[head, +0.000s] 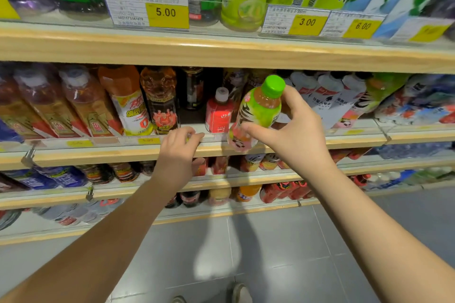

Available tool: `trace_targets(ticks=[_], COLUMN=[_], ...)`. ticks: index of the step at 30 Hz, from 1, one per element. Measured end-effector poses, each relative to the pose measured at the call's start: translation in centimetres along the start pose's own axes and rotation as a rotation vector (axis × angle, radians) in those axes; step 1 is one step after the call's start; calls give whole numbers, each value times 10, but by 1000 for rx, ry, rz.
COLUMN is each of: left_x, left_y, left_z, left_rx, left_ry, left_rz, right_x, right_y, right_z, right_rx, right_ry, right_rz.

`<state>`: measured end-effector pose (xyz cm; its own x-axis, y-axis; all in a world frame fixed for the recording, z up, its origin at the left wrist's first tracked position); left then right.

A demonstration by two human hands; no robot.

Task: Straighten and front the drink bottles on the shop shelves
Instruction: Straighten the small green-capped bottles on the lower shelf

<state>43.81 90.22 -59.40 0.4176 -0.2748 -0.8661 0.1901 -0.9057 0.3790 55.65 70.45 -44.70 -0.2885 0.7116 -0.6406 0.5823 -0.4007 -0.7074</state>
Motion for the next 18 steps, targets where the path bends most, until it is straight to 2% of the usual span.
trace_targets(ticks=[12, 18], left_x=[64, 95], left_y=[110, 175], left_z=[-40, -58], left_rx=[-55, -91], left_ry=[-63, -143], left_rz=[-143, -131], right_x=[-97, -157], right_y=[109, 161], right_z=[1, -8], right_rx=[70, 131], right_ry=[-37, -59], right_rz=[-38, -94])
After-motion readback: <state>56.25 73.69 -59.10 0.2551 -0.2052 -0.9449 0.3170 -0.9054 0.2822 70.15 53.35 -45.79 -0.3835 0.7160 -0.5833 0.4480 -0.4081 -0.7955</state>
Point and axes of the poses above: each hand's wrist, its own z-axis away from the middle knuckle, its own x-axis out of the palm, y = z × x, the point moved 3 cm from there along -z, towards the middle knuckle, and after that the axes turned 4 degrees about z, right-handed, at the moved point
